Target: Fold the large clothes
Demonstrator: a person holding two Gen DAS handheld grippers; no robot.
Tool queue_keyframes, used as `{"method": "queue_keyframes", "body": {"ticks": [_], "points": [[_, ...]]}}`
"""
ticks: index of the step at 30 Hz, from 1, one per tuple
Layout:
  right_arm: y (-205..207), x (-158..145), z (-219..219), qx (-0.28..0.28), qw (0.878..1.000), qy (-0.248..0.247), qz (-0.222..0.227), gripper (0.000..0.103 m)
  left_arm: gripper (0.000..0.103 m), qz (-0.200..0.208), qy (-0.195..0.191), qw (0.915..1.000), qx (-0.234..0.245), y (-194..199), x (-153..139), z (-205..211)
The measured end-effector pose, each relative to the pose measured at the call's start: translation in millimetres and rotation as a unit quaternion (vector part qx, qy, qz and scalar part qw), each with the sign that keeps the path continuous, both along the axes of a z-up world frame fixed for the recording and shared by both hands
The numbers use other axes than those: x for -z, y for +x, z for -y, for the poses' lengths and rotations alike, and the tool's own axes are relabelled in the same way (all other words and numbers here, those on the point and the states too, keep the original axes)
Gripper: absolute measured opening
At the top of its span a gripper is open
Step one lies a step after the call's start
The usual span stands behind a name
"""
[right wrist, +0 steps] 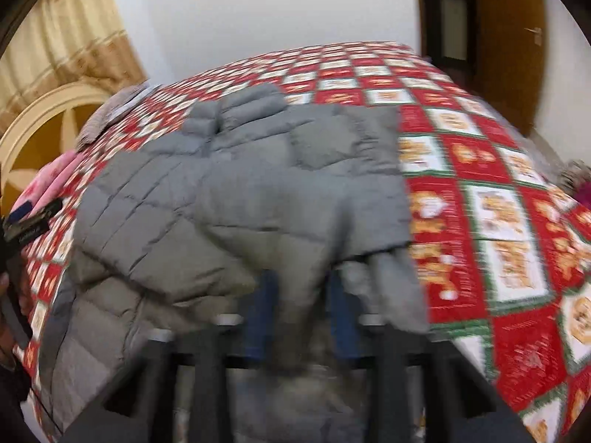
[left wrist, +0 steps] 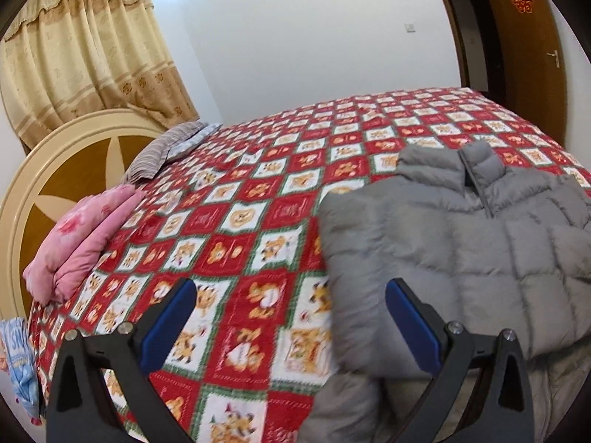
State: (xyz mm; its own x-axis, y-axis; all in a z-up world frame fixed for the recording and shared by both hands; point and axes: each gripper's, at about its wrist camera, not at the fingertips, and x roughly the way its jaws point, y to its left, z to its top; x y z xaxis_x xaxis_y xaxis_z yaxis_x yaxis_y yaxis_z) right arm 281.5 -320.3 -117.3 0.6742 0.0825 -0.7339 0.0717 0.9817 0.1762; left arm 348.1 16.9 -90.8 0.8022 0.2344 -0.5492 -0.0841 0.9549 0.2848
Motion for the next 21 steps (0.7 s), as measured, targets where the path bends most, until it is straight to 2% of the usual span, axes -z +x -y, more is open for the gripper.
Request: {"method": "queue_keyframes", "body": {"ticks": [2,4,6,8,12,14,16,21], "points": [[-7,-18,2,0.029,0.999,-0.029,0.018,0.052,0.103,0.009,-0.009,0.9999,0.004,6,-4,5],[-10,-37,-2,0.038,0.998,-0.033,0.049,0.052,0.103,0.011,-0.020,0.9997,0.010,12,-6,11],[-2,-51,-14,0.015,0.997,-0.012,0.070,0.052,0.103,0.006,-0.028,0.9994,0.019,21,-2,18],[15,-53,-34,-0.021,0.997,-0.003,0.071,0.052,0.103,-0.007,-0.022,0.9992,0.031,33,11,30],[51,-30,-60,-0.041,0.998,-0.004,0.042,0.052,0.103,-0.041,-0.008,0.9988,0.024,50,44,35],[65,-4,-65,-0.039,0.999,-0.003,0.010,0.052,0.103,-0.053,-0.013,0.9984,0.017,54,59,31],[68,15,-69,-0.037,0.999,-0.009,-0.006,0.052,0.103,-0.063,-0.030,0.9975,0.017,56,70,24],[67,40,-79,-0.051,0.998,-0.044,0.000,0.052,0.103,-0.091,-0.081,0.9921,0.026,62,84,16]]}}
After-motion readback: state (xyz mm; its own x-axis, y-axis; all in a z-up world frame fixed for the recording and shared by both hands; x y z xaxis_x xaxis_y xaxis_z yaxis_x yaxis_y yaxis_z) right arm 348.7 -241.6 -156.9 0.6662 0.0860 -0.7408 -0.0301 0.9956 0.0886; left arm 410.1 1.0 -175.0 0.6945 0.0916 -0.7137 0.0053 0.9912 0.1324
